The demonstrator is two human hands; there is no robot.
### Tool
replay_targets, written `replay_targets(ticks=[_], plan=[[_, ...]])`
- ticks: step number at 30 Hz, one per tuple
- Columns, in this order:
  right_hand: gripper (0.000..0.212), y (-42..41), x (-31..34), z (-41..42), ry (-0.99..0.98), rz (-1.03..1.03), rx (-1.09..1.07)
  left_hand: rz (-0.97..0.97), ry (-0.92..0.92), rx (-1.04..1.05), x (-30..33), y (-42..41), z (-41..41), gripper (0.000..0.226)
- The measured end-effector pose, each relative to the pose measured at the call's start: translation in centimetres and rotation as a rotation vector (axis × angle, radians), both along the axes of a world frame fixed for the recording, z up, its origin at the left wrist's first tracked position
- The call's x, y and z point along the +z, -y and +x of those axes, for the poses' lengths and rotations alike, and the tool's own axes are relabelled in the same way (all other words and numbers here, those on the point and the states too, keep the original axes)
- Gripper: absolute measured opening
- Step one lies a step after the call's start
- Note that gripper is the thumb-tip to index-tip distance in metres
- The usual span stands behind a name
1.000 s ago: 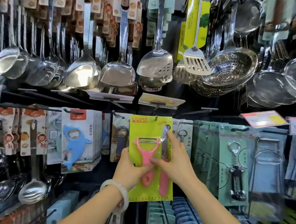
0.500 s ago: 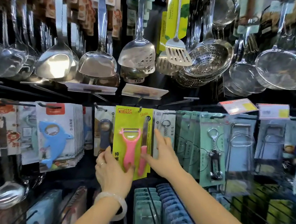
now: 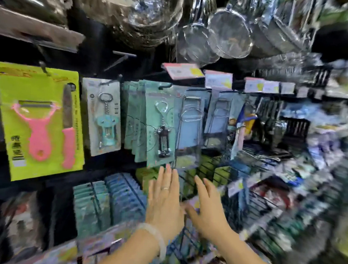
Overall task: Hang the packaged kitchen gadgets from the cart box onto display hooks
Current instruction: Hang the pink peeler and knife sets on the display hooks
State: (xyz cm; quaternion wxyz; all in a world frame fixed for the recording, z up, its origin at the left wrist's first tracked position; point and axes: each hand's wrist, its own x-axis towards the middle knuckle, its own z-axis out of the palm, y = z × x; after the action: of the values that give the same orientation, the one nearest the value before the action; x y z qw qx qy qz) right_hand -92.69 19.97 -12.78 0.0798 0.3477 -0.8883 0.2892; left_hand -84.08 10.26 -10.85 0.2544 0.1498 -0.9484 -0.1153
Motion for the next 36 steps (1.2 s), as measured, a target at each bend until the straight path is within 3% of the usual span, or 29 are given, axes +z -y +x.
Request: replay_targets(ticks=[7, 18, 26, 36], plan=[[0.085, -16.1, -2.5, -8.3, 0.021, 0.257, -0.314, -0.117, 0.327, -0.239, -2.5, -12.4, -11.0, 0.084], [0.081, -40.0, -5.9, -16.7, 0.162, 0.304, -0.675, -0.134, 0.434, -0.603, -4.3, -35.5, -26.1, 0.082], [0.083, -49.7, -10.1, -23.0, 0.306, 0.193, -0.851, -0.164, 0.503, -0.779, -7.8, -45.7, -35.1, 0.086], [0.087, -59.1, -14.4, -39.4, 0.409, 0.17, -0.988, -0.069, 0.595, -0.889, -14.6, -54.7, -53.1, 0.087]])
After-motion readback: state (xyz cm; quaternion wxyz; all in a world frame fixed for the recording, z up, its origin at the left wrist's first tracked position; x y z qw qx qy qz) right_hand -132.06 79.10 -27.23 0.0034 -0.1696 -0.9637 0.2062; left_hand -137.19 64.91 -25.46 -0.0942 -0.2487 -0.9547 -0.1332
